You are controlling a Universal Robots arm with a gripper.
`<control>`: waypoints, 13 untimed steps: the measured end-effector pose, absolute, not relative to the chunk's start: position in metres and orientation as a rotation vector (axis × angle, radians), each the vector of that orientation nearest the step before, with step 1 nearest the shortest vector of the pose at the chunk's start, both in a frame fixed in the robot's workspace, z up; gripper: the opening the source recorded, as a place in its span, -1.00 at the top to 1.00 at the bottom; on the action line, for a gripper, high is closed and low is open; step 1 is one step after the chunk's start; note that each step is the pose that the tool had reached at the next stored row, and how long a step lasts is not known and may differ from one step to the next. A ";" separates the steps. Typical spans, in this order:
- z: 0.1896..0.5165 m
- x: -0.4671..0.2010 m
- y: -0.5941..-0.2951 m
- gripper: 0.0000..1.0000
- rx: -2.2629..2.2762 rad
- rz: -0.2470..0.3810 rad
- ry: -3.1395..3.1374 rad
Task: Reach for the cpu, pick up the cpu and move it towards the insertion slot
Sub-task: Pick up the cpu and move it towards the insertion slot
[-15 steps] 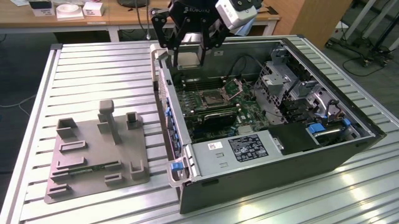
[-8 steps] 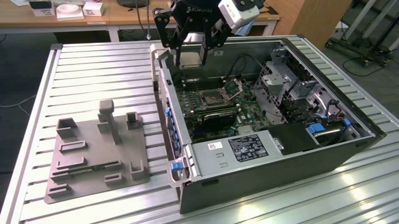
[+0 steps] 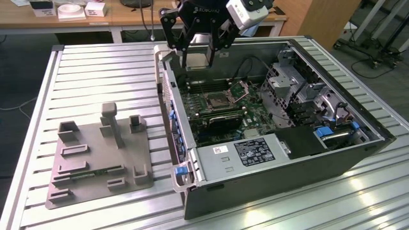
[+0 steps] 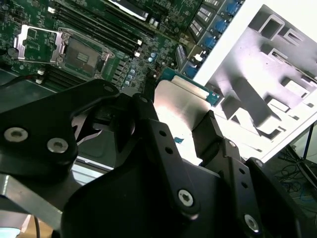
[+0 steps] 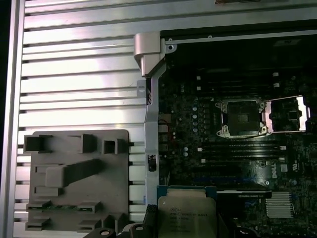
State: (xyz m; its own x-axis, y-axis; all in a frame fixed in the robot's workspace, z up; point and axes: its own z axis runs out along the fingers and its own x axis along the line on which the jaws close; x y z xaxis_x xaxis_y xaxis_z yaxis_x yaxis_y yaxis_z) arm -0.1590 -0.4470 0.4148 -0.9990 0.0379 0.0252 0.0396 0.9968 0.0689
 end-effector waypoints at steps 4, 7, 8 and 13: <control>0.415 -0.157 -0.447 -0.08 -0.060 -0.108 -3.115; 0.414 -0.156 -0.447 -0.08 -0.060 -0.108 -3.115; 0.414 -0.155 -0.447 -0.08 -0.060 -0.108 -3.115; 0.414 -0.154 -0.447 -0.08 -0.060 -0.108 -3.115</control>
State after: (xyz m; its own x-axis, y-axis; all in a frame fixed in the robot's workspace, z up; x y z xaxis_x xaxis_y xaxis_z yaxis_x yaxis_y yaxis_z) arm -0.1539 -0.4469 0.4142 -0.9990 0.0378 0.0252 0.0395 0.9968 0.0689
